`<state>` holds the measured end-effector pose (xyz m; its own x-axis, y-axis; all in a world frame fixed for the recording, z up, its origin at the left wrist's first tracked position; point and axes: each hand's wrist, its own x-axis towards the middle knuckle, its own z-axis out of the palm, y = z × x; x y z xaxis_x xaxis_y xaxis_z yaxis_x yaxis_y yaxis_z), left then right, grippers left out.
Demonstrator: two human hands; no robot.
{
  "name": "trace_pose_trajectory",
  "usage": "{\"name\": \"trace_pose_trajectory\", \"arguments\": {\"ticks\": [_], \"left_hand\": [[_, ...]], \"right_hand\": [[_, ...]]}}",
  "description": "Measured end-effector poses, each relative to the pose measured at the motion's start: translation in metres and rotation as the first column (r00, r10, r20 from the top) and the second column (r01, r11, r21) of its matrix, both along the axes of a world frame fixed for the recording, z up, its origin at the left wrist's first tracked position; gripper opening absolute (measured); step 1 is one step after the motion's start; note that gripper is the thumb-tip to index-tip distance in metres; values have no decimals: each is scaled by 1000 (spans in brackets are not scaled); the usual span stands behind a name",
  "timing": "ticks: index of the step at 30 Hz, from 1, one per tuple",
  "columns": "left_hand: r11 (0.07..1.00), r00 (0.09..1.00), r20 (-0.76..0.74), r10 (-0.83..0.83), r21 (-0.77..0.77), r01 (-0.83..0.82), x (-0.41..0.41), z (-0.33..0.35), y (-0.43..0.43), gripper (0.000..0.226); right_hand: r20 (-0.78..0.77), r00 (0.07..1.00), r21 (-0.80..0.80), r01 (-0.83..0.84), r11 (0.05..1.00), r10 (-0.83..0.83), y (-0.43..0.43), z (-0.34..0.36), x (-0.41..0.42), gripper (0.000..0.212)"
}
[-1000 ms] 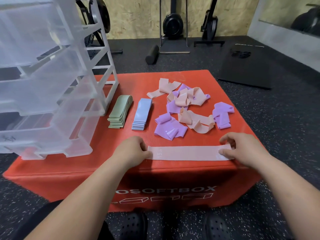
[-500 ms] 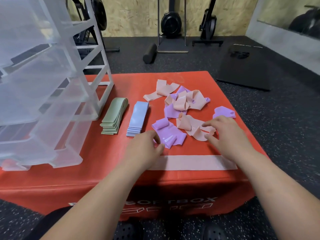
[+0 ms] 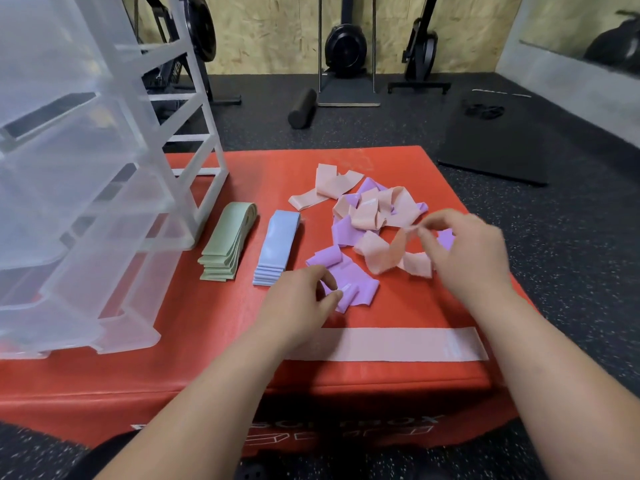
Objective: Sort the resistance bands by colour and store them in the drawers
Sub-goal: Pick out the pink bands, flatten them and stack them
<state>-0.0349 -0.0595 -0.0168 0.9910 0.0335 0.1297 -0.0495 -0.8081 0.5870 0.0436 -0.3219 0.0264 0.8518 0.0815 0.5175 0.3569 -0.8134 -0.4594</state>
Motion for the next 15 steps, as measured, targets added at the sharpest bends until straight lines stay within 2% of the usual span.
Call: {"name": "trace_pose_trajectory", "arguments": {"ticks": [3,6,8,10,13,15], "left_hand": [[983,1000,-2,-29,-179,28,3,5,-3,5],[915,997,5,-74,-398,70,3,13,-10,5],[835,992,-32,-122,-544,86,-1,21,-17,6],[758,983,-88,-161,-649,66,-5,27,-23,17],[657,971,-155,-183,-754,4,-4,31,-28,32],[597,974,-177,-142,-800,-58,-2,30,-28,35]], "right_hand": [[77,995,195,-71,978,57,2,19,-13,8],[66,991,196,-129,972,118,6,19,-22,11],[10,986,205,-163,965,164,11,13,-26,14],[-69,972,257,-202,945,227,20,6,-31,17],[-149,925,351,-282,893,350,37,-4,-43,14],[-173,888,360,-347,866,427,44,-9,-51,17]]}}
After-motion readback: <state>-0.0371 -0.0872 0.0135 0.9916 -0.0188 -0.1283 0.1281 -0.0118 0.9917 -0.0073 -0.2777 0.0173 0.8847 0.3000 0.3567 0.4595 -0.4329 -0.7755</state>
